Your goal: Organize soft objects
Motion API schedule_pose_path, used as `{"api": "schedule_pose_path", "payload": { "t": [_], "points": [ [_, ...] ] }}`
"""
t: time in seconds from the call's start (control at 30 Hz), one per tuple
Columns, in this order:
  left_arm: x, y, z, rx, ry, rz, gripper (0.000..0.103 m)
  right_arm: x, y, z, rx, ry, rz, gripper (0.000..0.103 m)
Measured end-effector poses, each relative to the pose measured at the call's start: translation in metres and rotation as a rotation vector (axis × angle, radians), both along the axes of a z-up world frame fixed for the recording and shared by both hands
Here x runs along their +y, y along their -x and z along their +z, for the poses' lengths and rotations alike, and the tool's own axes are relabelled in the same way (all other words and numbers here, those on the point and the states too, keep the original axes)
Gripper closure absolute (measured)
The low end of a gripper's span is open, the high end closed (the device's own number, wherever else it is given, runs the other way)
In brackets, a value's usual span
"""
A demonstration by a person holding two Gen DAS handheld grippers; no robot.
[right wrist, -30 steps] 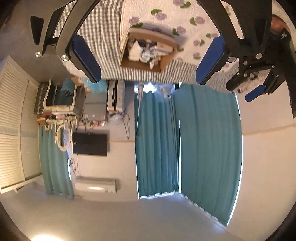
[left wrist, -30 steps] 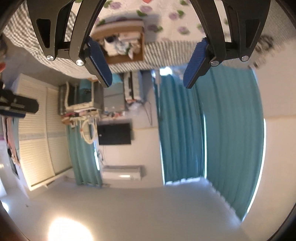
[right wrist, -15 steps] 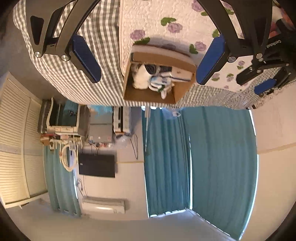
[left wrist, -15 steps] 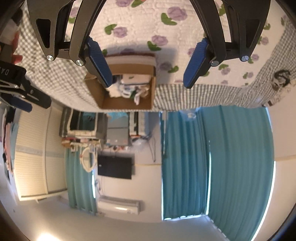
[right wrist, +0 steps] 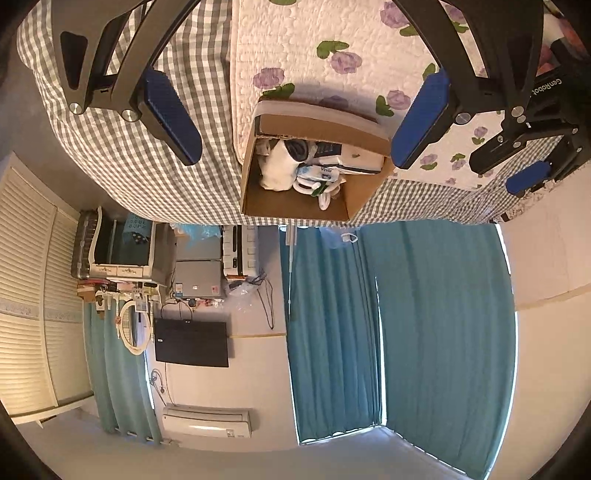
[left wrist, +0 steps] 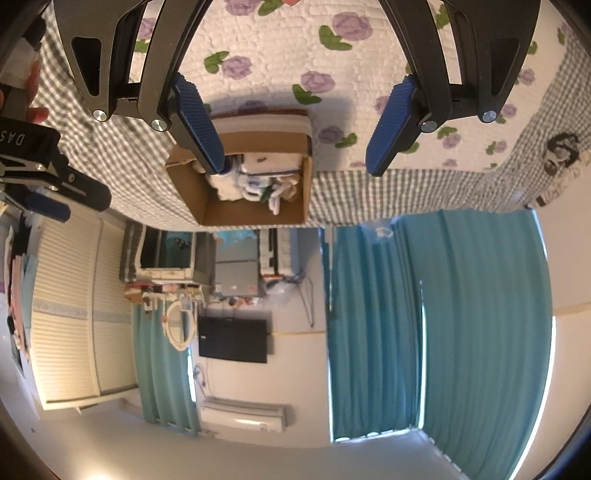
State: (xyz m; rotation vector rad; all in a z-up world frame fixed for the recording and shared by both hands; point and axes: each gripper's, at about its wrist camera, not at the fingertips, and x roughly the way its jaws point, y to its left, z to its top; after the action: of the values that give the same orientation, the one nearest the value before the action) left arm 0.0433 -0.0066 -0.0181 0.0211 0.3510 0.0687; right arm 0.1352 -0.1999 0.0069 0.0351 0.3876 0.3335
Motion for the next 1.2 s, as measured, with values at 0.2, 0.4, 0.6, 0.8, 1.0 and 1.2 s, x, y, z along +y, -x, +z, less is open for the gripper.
{"api": "schedule_pose_path", "payload": {
  "t": [0.2,0.4,0.6,0.8,1.0,1.2],
  "points": [
    [-0.0021,-0.0006,0.0001,0.01,0.0,-0.016,0.023,0.0049,-0.0001,-0.0041,0.01,0.021,-0.001,0.0],
    [-0.0046,0.0009,0.0005,0.007,-0.003,-0.016,0.023,0.0076,0.0007,-0.004,0.009,0.018,0.009,0.0],
    [-0.0053,0.0033,0.0008,0.003,0.008,-0.017,0.023,0.008,-0.0011,-0.0064,0.02,0.013,0.011,0.0],
    [-0.0078,0.0042,0.0011,0.003,0.003,-0.02,0.023,0.0082,-0.002,-0.0071,0.025,0.015,0.01,0.0],
    [-0.0073,0.0046,0.001,0.002,0.0,-0.021,0.023,0.0082,-0.0029,-0.0075,0.023,0.013,0.003,0.0],
    [-0.0045,0.0047,0.0018,0.001,0.01,-0.022,0.023,0.0085,-0.0032,-0.008,0.025,0.015,0.001,0.0]
  ]
}}
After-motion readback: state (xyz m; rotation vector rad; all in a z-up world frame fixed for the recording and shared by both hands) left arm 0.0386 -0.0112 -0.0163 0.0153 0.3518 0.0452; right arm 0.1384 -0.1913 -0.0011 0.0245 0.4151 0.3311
